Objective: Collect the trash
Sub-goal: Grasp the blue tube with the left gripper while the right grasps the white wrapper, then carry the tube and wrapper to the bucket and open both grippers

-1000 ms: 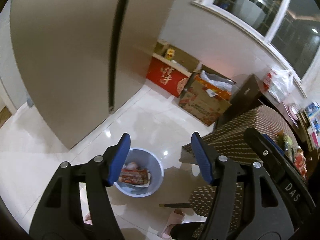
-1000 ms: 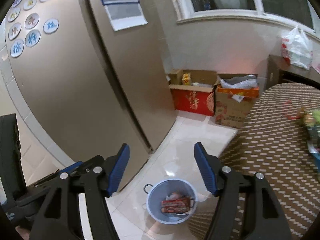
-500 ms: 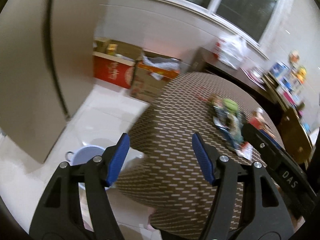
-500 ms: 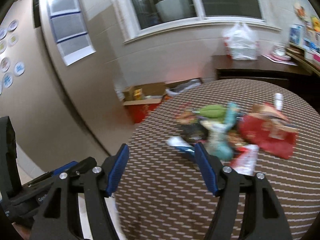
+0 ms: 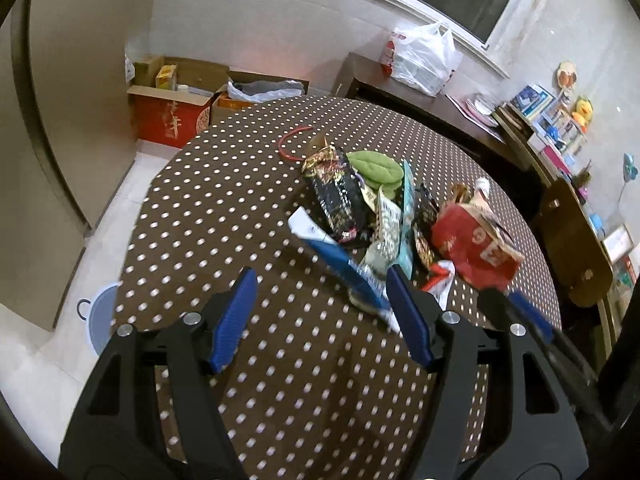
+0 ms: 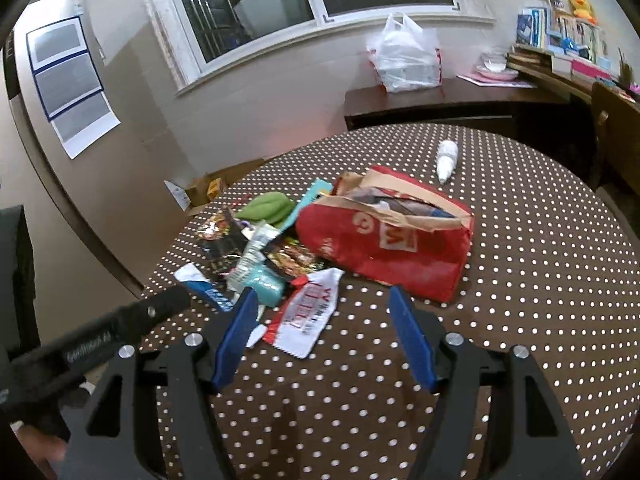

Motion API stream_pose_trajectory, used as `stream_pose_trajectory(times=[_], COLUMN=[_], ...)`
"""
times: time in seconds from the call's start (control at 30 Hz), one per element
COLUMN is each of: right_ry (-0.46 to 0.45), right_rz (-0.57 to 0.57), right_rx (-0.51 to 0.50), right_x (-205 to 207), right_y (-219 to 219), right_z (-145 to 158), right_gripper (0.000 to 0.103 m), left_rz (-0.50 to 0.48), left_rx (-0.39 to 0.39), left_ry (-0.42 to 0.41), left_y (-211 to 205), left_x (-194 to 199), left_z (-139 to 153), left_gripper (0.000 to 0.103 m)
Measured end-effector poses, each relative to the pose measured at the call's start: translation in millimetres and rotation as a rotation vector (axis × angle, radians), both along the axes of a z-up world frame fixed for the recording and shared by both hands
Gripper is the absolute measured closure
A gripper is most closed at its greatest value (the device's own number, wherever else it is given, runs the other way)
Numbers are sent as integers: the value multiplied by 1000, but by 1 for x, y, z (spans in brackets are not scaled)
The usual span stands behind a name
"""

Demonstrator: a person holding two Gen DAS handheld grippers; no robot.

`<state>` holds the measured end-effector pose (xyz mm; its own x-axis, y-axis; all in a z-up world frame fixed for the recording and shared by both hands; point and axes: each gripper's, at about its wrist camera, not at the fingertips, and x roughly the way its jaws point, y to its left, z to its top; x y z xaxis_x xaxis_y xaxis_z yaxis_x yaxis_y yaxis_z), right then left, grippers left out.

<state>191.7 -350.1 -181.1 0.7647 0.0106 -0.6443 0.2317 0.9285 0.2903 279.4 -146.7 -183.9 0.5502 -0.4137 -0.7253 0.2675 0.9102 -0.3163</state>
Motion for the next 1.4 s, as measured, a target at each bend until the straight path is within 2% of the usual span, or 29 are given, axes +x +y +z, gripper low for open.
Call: stream_pose_trajectory(times=[0.13, 0.23, 0.27, 0.47, 0.53, 0.7, 0.77, 0.97, 1.1, 1.27, 1.4], right_ry=[23, 51, 57, 107, 129, 147, 156, 140, 71, -11, -48], right_rz=[12, 29, 35, 58, 65, 50, 47, 25, 23, 116, 247], right_rx=[8, 16, 18, 4, 0, -33, -51, -36, -51, -37, -7], right_x=[8, 19, 21, 41, 48, 58, 60, 49, 28, 17, 24], right_y=[-4, -4, -3, 6, 8, 9, 9, 6, 17, 56, 109], right_z=[-7, -13, -14, -21, -23, -24, -24, -20, 3, 31, 45], right_gripper=[36, 36, 36, 36, 36, 54, 71, 79, 79, 79, 79], left_rz=[11, 7, -1, -15, -16, -25, -21, -9, 8, 36, 71], left_rx=[-10, -31, -37, -70, -80, -107, -112, -129, -135, -144, -148], left_ry=[16, 41, 52, 17, -1, -33, -46, -74, -98, -116, -129], left_y=[-9, -12, -13, -7, -2, 12, 19, 41, 64, 98, 129], left_x=[14, 26, 30, 32, 30, 20, 15, -1, -11, -20, -28], left_z=[-8, -14, -17, -14, -8, 6, 10, 22, 31, 37, 39], left_gripper=[39, 59, 72, 87, 88, 92, 92, 92, 93, 94, 94])
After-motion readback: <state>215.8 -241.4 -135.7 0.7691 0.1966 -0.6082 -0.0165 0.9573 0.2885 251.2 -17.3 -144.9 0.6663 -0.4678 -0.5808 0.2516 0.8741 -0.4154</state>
